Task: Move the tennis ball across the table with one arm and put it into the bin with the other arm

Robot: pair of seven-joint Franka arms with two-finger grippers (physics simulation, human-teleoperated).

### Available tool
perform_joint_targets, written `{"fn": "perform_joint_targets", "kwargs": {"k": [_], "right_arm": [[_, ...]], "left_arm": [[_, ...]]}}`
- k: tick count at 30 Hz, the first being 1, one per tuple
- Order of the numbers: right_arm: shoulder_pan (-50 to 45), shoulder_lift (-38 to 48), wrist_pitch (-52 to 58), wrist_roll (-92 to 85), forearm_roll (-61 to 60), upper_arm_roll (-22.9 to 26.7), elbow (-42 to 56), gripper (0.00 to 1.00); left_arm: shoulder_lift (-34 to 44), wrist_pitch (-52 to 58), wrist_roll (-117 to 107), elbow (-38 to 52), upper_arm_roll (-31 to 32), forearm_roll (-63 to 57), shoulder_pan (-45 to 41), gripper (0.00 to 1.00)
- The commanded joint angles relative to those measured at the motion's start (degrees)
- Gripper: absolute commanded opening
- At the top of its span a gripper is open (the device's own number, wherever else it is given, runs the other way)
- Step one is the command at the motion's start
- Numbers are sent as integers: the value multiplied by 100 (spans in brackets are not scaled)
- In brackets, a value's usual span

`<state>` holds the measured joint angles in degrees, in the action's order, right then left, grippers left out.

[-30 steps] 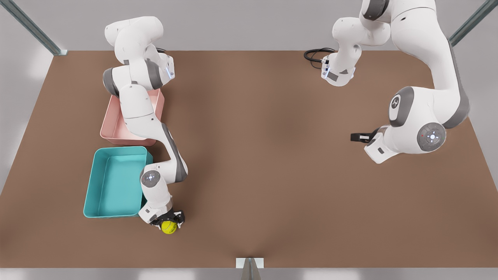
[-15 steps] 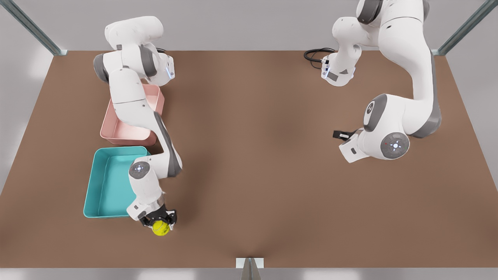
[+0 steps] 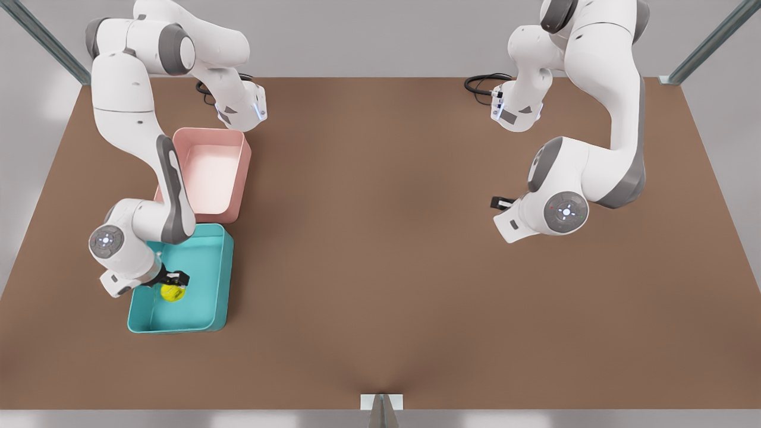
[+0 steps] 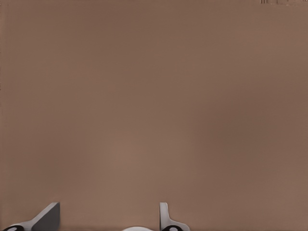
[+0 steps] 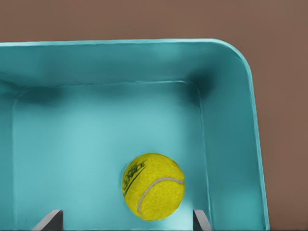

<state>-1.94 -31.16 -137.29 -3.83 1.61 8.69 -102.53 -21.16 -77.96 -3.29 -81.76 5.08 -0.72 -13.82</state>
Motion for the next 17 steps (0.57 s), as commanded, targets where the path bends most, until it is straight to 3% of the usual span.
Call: {"fn": "perform_joint_targets", "kwargs": {"k": [1, 2, 4, 7, 13, 17], "right_arm": [[1, 22, 483, -1348, -21, 2, -22, 100], [-8, 250, 931, -1339, -152, -60, 162, 100], [-8, 822, 2899, -944, -126, -376, 1023, 100], [-25, 910, 5089, -30, 128, -490, 2500, 100], [-175, 2105, 5932, -136, 366, -517, 2536, 100], [-157, 2228, 6126, -100, 612, -482, 2518, 100]], "left_arm": [[7, -9, -418, 2, 1, -24, -7, 100], [7, -9, -418, 11, 1, -24, 2, 100], [7, -17, -418, 29, 1, -24, 11, 100], [15, -18, -409, 29, 1, -24, 28, 100], [7, -26, -409, 37, -8, -33, 28, 100], [7, -97, -409, 37, -8, -33, 28, 100]]}}
